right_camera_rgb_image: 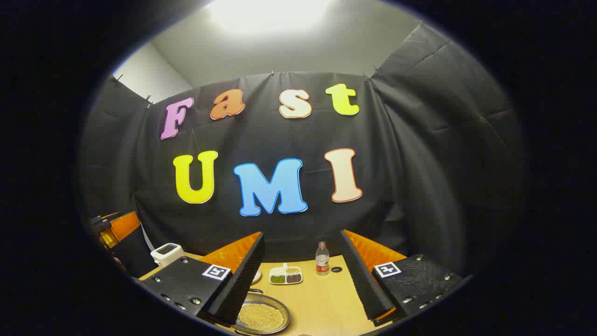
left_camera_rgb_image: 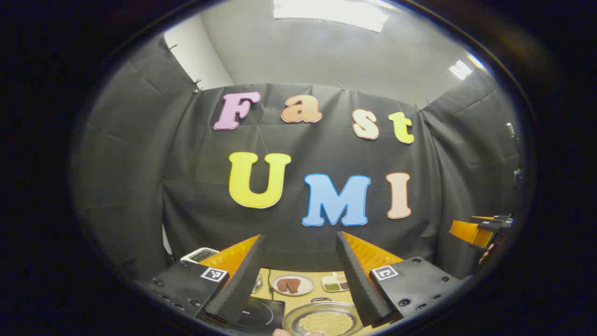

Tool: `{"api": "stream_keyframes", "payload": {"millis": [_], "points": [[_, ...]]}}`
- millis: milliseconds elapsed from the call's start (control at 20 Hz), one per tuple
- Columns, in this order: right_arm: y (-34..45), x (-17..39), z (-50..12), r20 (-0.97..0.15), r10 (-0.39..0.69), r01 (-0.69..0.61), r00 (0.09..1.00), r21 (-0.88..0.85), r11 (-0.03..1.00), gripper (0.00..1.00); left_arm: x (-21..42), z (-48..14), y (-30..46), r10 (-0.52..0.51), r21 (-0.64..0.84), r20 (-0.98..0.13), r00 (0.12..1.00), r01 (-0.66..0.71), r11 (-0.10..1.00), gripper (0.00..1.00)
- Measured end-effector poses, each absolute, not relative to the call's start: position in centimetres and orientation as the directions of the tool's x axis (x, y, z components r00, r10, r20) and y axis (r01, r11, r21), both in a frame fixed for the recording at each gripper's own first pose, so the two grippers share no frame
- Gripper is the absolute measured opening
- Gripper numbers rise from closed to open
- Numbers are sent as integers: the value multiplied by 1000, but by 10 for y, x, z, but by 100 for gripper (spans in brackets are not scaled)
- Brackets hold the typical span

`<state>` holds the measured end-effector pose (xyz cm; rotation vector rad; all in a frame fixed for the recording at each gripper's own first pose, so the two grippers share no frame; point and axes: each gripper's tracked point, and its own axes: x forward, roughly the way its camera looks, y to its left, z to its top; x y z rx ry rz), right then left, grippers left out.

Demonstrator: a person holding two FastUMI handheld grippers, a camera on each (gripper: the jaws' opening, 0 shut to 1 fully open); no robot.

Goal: First push the handle of the pot to place it horizontally, then grasp the pot with both hands and set it on the induction cooktop.

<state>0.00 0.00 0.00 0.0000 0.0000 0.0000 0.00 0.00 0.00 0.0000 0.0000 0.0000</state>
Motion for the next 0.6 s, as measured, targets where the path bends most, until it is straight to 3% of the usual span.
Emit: {"api": "stream_keyframes", "payload": {"millis": [150,350,400,600], "points": [[0,0,4,6,-14,14,1000,-28,1000,96,-2,2,6,0,-22,-1,1000,0,1000,94],[11,-6,9,18,-36,36,999,-2,999,96,4,12,18,-21,-14,17,1000,21,1000,98],[15,-5,7,11,-37,37,999,1,999,96,5,12,14,-47,-17,17,999,48,999,94],[32,-7,5,-3,-27,27,1000,8,1000,96,10,12,13,-132,-61,1,991,132,989,97]]}}
